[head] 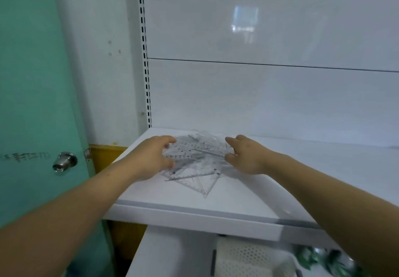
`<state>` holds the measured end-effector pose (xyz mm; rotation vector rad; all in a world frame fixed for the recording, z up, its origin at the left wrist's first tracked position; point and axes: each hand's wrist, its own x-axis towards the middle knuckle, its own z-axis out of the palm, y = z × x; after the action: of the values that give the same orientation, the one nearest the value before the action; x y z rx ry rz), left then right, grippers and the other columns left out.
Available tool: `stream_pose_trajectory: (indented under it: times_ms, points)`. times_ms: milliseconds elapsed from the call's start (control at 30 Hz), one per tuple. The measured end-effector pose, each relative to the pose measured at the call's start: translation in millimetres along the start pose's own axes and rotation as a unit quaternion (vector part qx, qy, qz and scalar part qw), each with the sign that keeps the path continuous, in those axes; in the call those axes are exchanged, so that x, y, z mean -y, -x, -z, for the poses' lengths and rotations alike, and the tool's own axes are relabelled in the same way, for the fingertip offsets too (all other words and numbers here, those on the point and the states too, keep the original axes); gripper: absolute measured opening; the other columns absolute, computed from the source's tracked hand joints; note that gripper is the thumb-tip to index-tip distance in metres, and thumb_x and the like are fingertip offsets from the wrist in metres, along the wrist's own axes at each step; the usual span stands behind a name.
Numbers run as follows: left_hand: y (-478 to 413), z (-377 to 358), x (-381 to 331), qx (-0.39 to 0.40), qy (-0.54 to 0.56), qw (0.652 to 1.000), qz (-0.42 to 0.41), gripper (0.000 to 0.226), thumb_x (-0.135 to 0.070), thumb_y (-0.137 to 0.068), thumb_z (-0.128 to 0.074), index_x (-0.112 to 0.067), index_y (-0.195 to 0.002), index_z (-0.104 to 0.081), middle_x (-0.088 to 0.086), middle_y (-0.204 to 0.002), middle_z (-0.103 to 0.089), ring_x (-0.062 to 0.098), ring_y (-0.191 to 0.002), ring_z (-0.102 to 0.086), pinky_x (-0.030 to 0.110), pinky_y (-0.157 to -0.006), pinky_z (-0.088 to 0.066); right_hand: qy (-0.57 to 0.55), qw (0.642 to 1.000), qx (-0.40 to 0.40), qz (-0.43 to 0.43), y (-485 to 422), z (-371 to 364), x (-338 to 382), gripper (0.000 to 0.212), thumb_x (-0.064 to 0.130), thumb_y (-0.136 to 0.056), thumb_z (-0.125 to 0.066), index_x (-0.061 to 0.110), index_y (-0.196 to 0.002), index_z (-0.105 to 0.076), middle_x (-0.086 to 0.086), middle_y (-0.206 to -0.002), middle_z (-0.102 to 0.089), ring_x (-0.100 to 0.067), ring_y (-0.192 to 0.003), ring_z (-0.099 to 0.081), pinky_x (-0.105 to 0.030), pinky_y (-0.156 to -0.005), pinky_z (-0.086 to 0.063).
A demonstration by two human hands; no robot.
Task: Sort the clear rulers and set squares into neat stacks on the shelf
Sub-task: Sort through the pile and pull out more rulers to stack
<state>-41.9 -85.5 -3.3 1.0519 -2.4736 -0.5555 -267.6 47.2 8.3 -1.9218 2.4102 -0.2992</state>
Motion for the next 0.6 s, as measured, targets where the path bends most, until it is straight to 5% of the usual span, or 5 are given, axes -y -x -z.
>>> stream_pose_trajectory:
  times_ms: [100,200,300,433,600]
  points:
    - [1.1,-4.0,-4.3,-0.023,0.026,0.999,-0.025,0.071,-0.024,-0.079,-0.073,-0.037,-0.139,-0.036,-0.012,-0.120,-0.048,0.006,-0.076,-0.051,0.021,-0.066,-0.042,-0.002,0.999,-0.032,0.003,13.1,-0.8,-4.9,0.029,0.031,-0.098,-0.043,0.011,-0.119,-0.045,-0.008,-0.109,-0.046,-0.030,-0.105,-0.052,-0.035,-0.091,-0.041]
    - [2.6,-7.3,-16.9,-0.043,0.068,0.996,-0.049,0.079,-0.021,-0.081,-0.072,-0.041,-0.142,-0.027,-0.016,-0.119,-0.045,0.009,-0.070,-0.052,0.021,-0.060,-0.043,-0.020,0.995,-0.097,0.002,29.8,7.8,-10.9,0.049,0.038,-0.097,-0.048,0.030,-0.144,-0.036,0.001,-0.120,-0.050,-0.016,-0.103,-0.051,-0.026,-0.090,-0.037]
    - [2.8,-13.2,-38.2,-0.063,0.080,0.992,-0.076,0.078,-0.024,-0.081,-0.072,-0.039,-0.142,-0.027,-0.018,-0.121,-0.046,0.011,-0.069,-0.052,0.021,-0.062,-0.042,-0.024,0.988,-0.155,-0.002,48.1,17.5,-25.2,0.052,0.042,-0.095,-0.051,0.037,-0.144,-0.035,0.003,-0.118,-0.050,-0.013,-0.103,-0.050,-0.024,-0.090,-0.037]
    - [-0.6,-35.1,-80.5,-0.052,0.106,0.990,-0.076,0.072,-0.017,-0.084,-0.069,-0.029,-0.143,-0.030,-0.010,-0.124,-0.048,0.011,-0.078,-0.046,0.022,-0.073,-0.036,-0.006,0.984,-0.174,-0.045,79.2,29.9,-57.9,0.056,0.036,-0.097,-0.047,0.026,-0.149,-0.026,0.002,-0.126,-0.050,-0.018,-0.113,-0.048,-0.026,-0.095,-0.036]
    - [-3.2,-86.0,-158.2,0.001,0.110,0.987,-0.119,0.068,-0.012,-0.082,-0.067,-0.021,-0.141,-0.035,-0.003,-0.119,-0.050,0.012,-0.076,-0.048,0.025,-0.073,-0.038,-0.003,0.975,-0.181,-0.127,147.3,47.0,-126.3,0.050,0.039,-0.095,-0.050,0.027,-0.142,-0.039,-0.001,-0.124,-0.055,-0.019,-0.110,-0.053,-0.029,-0.093,-0.039]
